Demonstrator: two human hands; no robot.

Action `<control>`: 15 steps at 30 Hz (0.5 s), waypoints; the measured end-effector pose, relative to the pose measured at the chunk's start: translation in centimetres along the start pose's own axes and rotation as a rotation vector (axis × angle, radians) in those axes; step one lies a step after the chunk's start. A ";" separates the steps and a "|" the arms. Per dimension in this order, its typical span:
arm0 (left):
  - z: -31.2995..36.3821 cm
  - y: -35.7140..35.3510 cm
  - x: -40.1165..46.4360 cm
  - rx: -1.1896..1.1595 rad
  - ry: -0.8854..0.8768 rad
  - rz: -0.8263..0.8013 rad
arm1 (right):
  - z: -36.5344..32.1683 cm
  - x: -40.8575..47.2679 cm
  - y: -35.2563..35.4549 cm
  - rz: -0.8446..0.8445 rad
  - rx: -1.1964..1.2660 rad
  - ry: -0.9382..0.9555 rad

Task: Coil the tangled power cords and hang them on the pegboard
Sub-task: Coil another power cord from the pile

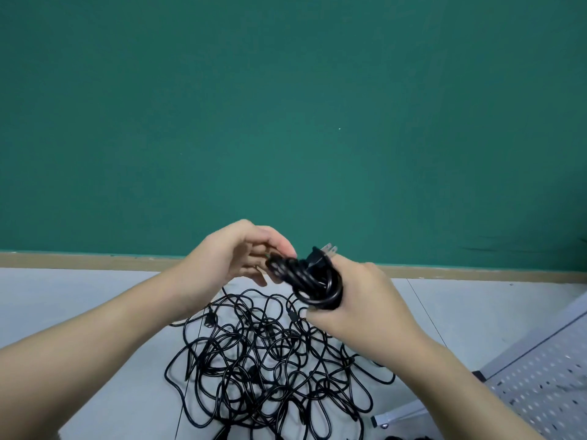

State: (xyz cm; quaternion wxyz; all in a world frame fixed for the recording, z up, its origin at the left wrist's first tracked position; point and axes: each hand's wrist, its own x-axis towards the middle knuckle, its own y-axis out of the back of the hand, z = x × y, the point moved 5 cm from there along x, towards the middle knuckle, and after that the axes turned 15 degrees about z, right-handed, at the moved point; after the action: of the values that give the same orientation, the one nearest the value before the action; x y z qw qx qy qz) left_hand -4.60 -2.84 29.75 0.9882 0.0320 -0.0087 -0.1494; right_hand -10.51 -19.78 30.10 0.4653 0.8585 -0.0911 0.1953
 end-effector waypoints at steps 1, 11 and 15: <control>-0.3 0.0 0.2 0.068 0.011 0.016 | -0.3 0.0 -0.1 -0.013 -0.134 0.069; -0.6 -1.1 -1.6 0.788 -0.287 -0.150 | -1.3 -1.0 -3.4 -0.141 -0.382 0.292; -0.4 -1.1 -1.9 0.889 -0.351 -0.146 | -1.1 -1.0 -3.7 -0.135 -0.358 0.261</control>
State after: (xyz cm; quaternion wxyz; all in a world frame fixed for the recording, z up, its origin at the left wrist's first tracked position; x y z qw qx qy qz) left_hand -6.77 -3.31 29.30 0.8493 0.4262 -0.2362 -0.2032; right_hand -10.43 -16.90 27.37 0.6298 0.7340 -0.0057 0.2541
